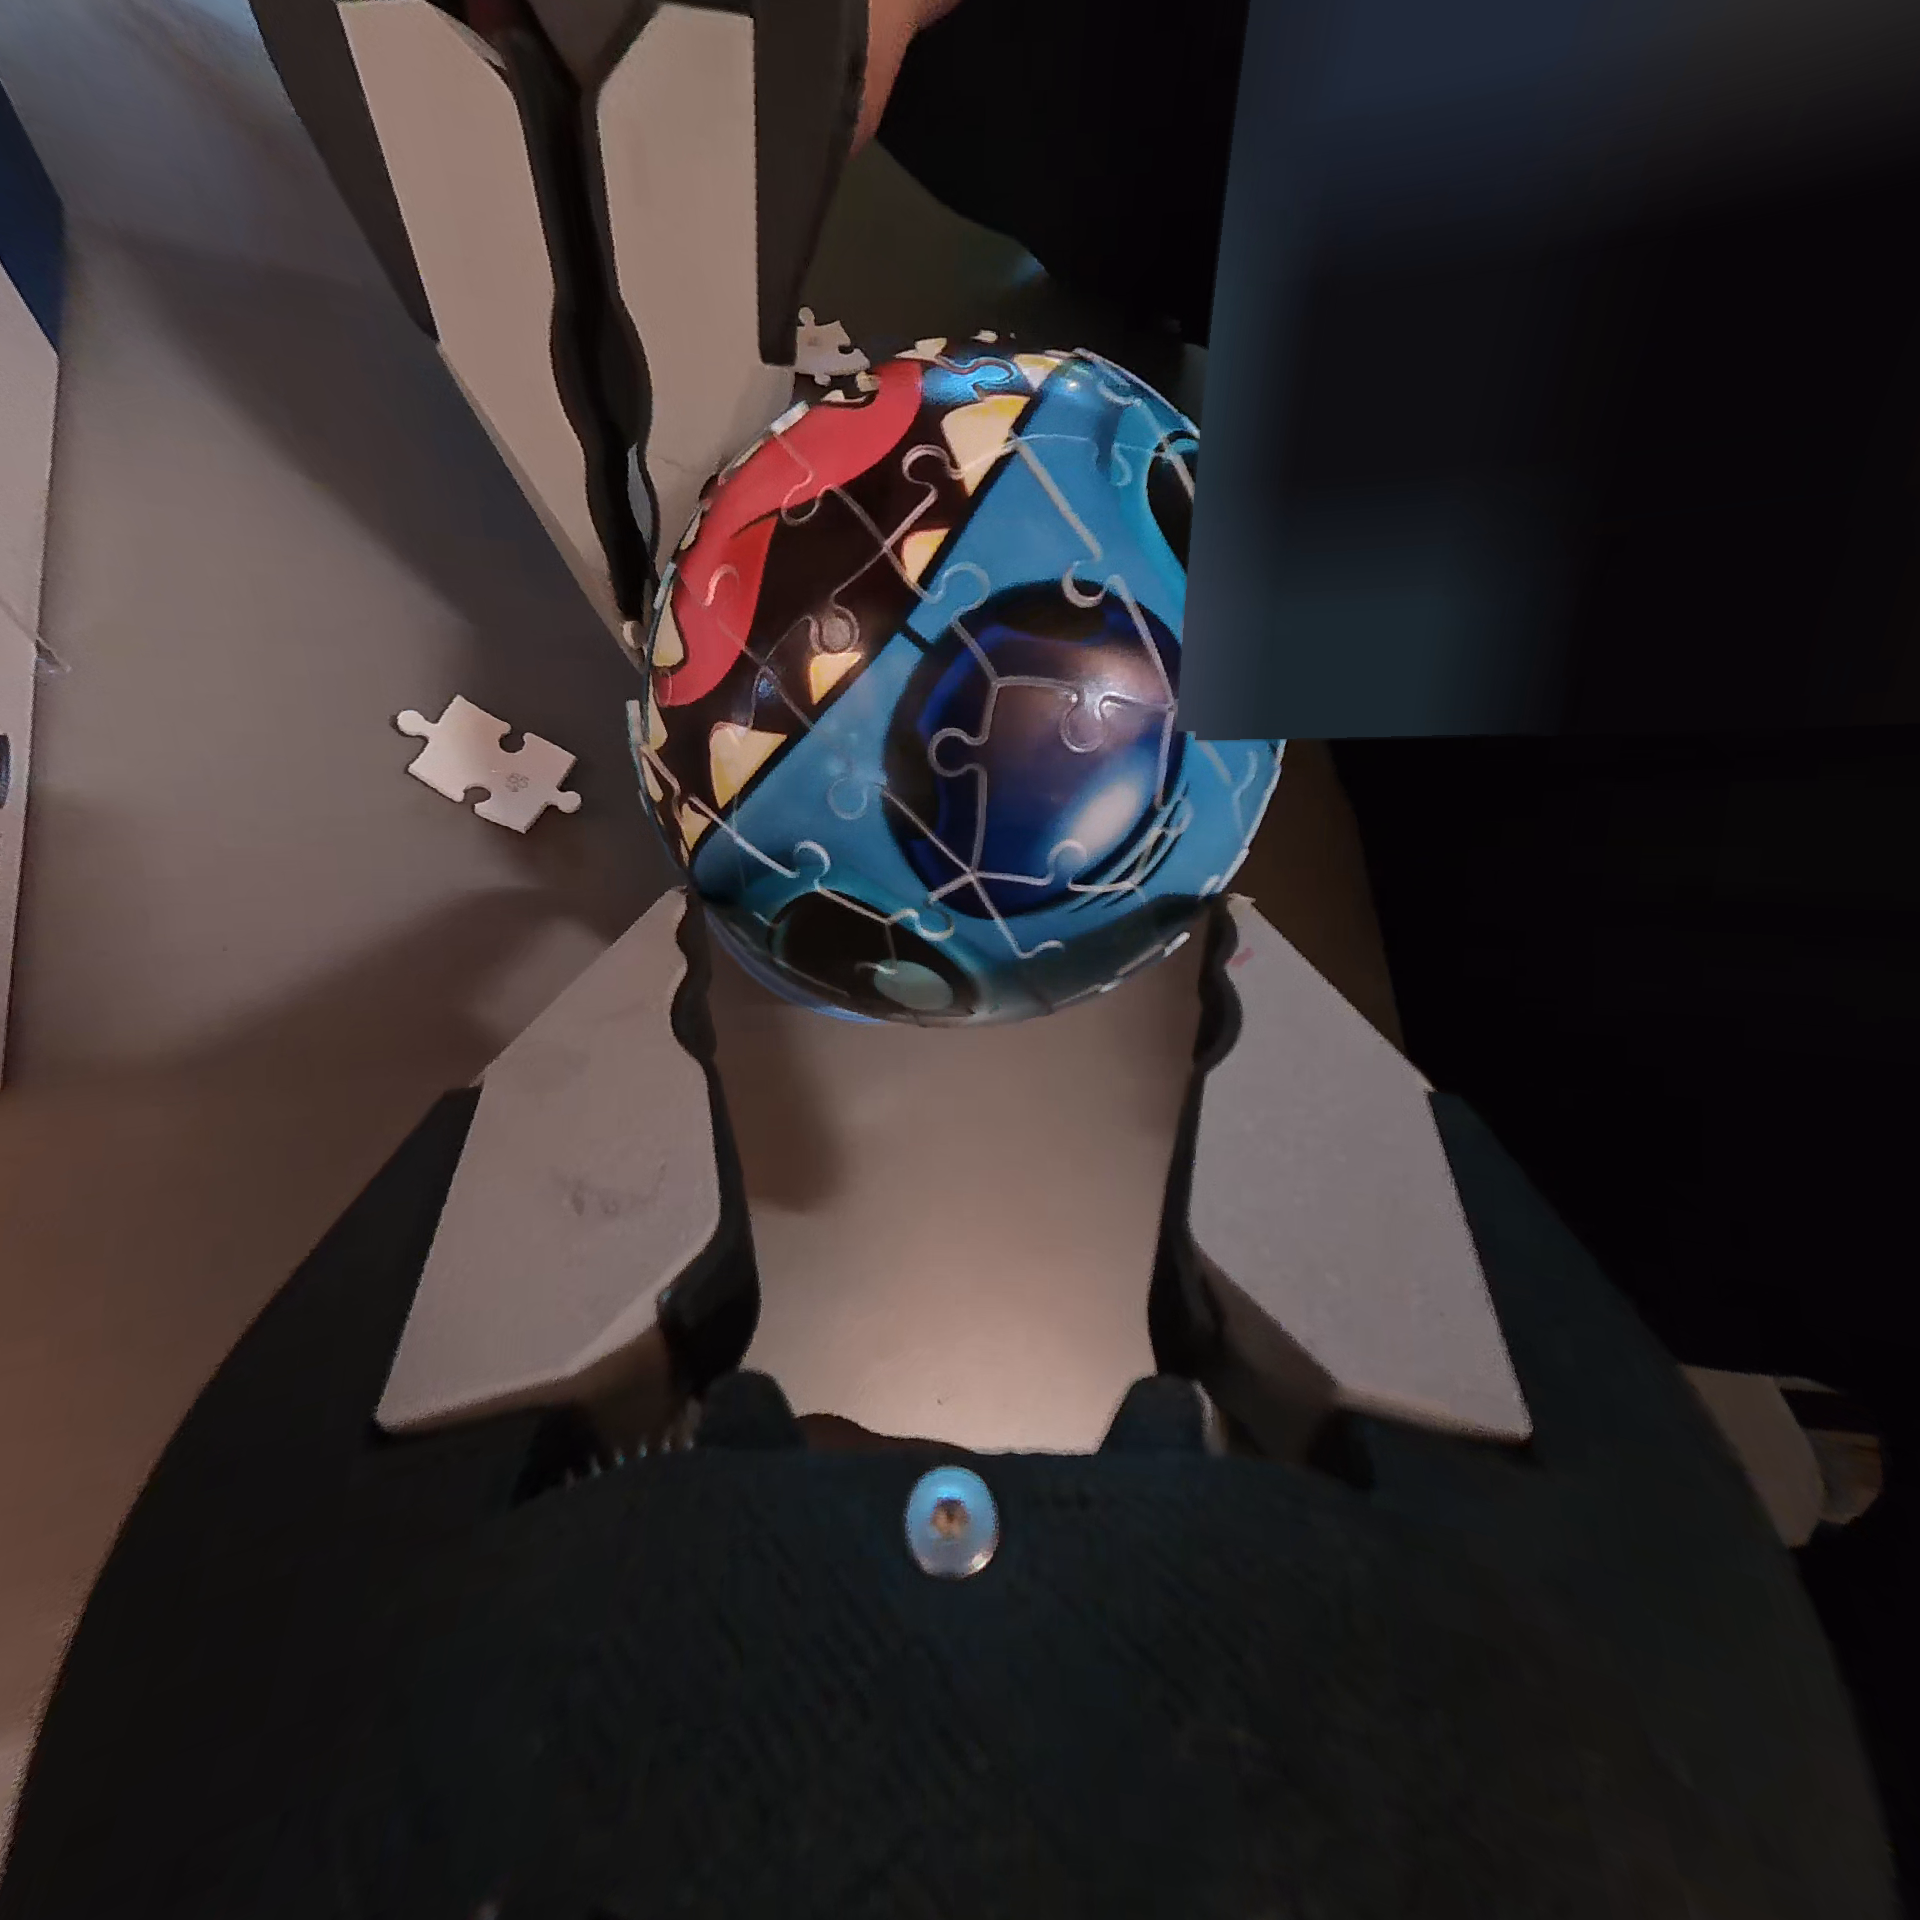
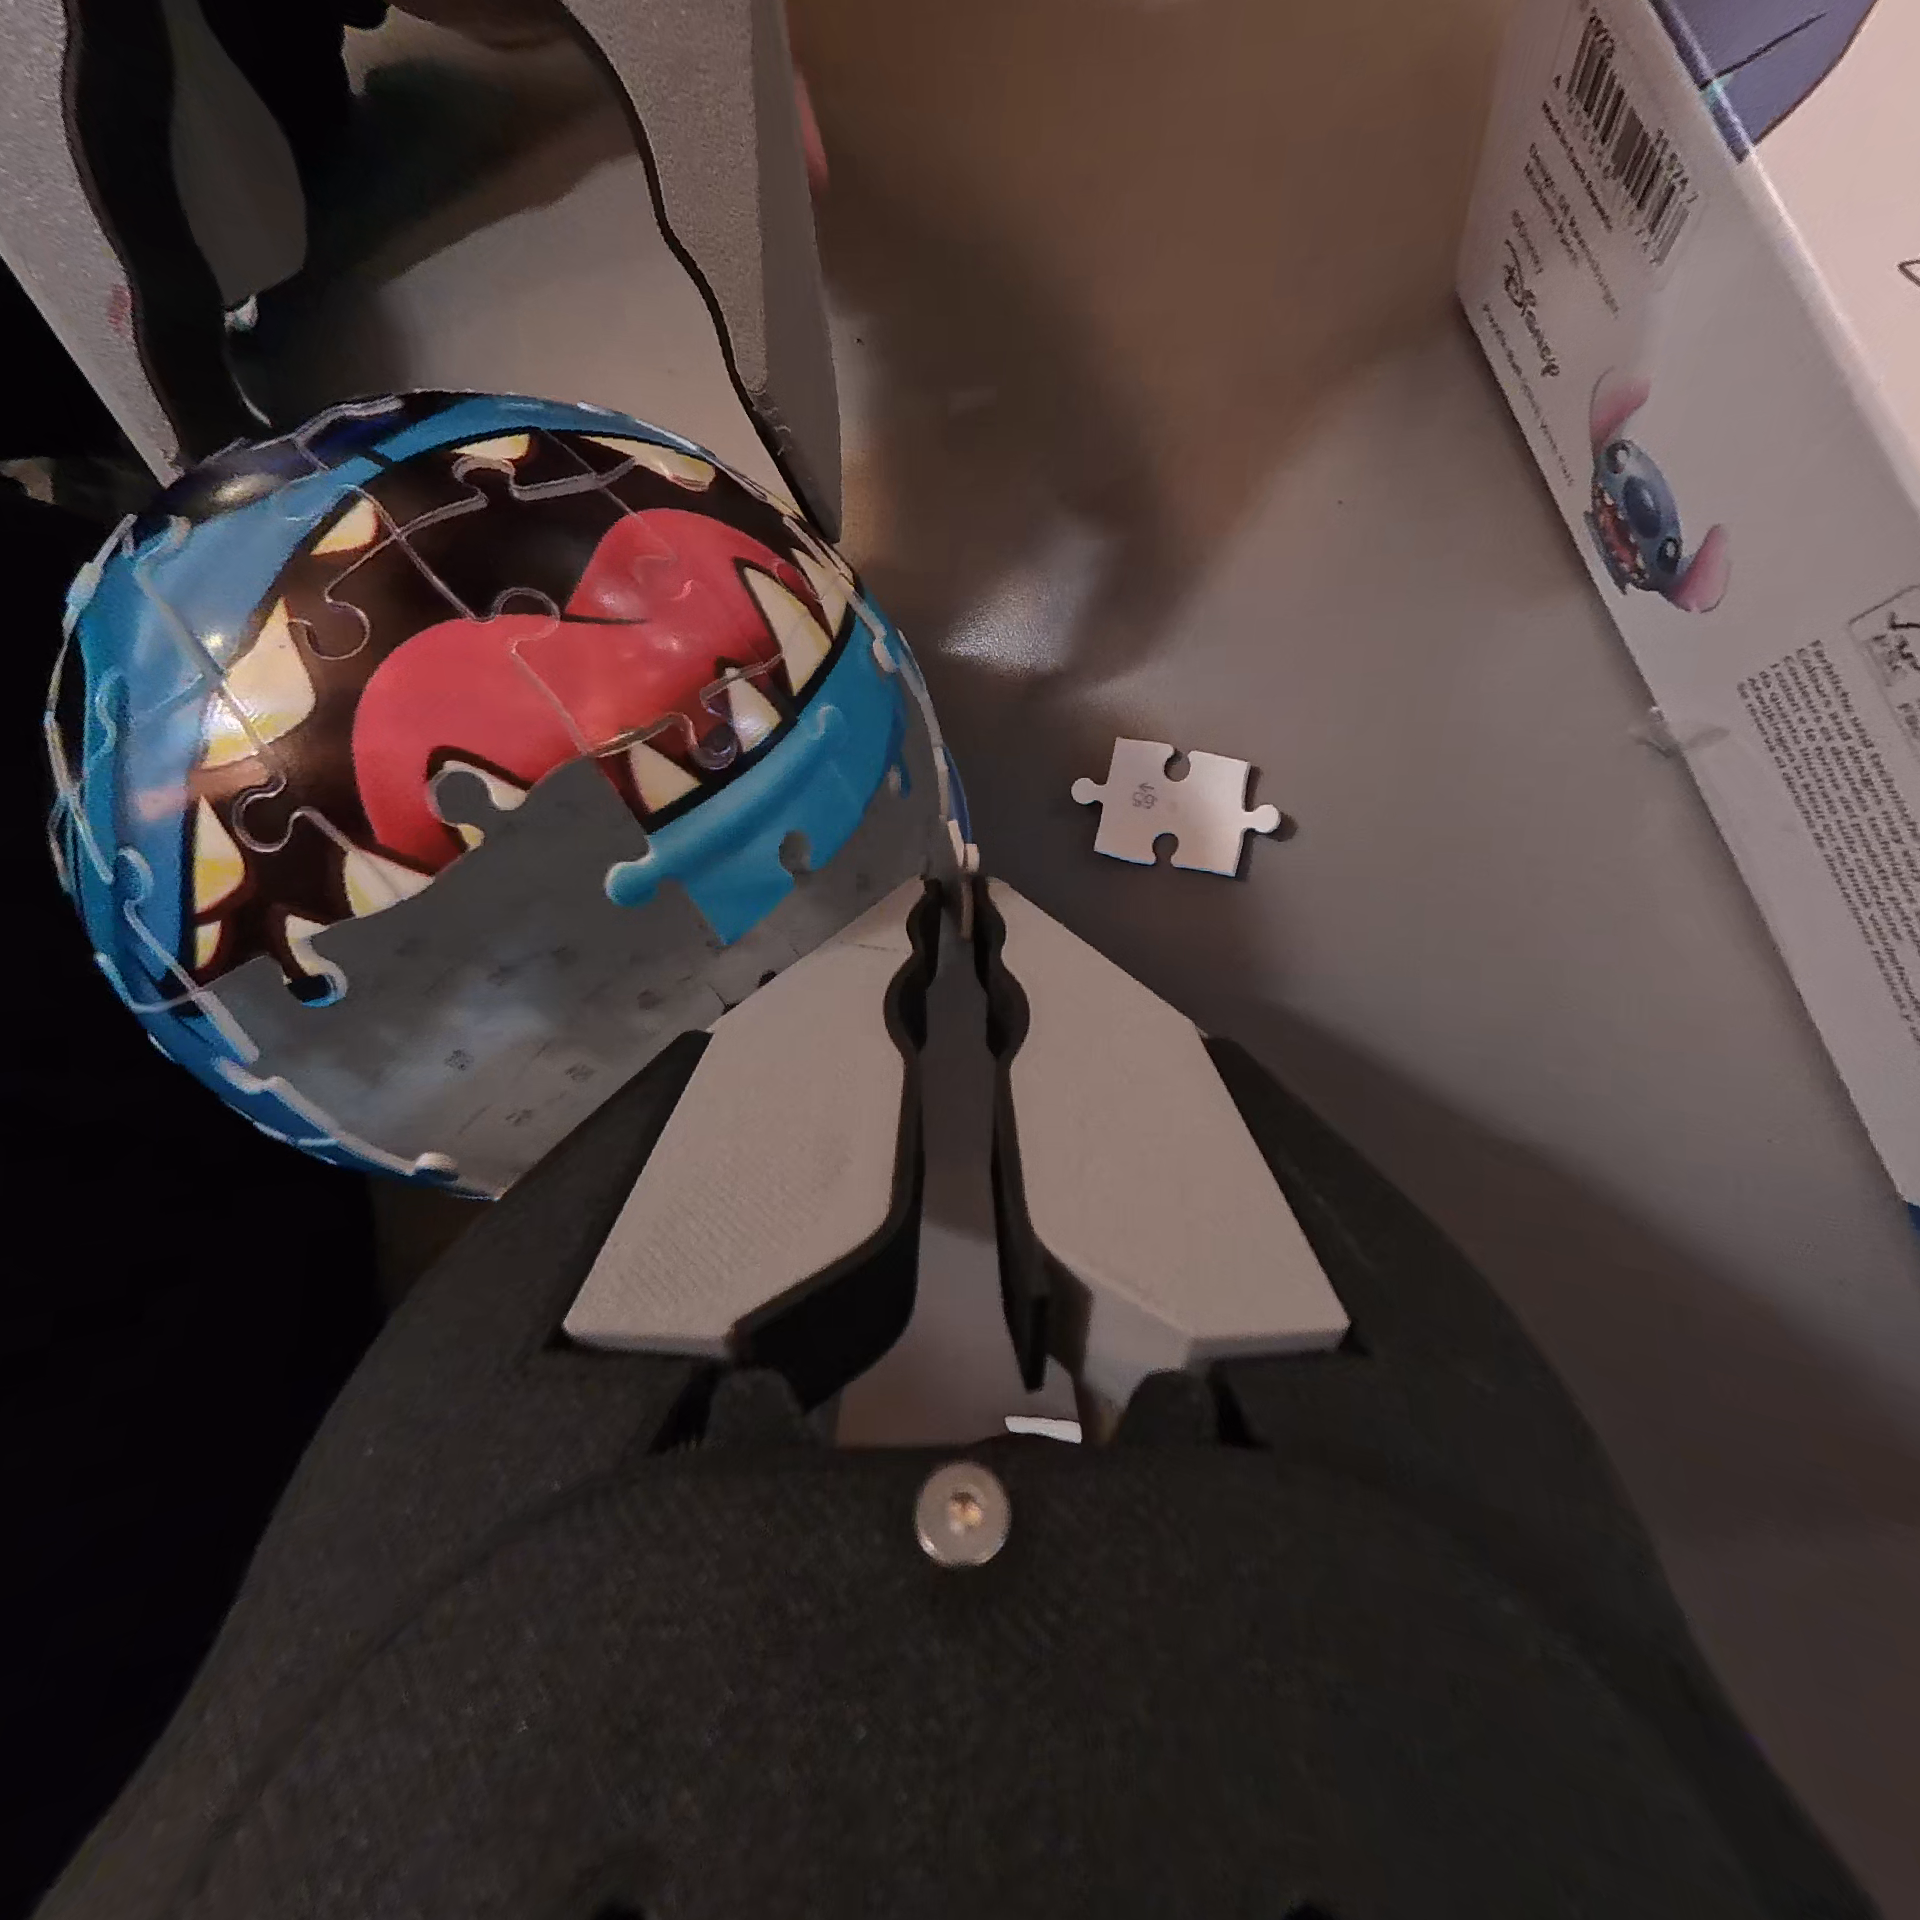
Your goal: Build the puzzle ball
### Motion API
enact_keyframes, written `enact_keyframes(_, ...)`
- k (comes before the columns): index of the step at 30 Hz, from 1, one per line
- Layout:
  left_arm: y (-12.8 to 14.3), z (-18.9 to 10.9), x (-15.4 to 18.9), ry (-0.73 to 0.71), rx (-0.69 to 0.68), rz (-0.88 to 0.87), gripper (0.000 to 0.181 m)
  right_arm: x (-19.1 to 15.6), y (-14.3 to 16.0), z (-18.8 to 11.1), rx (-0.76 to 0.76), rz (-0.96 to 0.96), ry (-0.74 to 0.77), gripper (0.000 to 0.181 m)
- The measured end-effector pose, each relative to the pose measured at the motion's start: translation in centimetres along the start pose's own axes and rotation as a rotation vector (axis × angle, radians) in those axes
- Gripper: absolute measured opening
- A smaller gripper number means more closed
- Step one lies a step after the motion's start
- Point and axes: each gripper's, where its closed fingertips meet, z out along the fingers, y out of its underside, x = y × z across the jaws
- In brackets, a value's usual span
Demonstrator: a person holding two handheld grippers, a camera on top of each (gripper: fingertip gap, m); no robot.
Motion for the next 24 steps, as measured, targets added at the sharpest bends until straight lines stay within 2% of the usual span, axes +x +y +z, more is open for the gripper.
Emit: enact_keyframes(24, -0.1, -0.3, 0.3, -0.034, 0.003, 0.017, 0.088, -0.6, 0.2, 1.2, -0.012, 0.005, -0.075, 0.004)
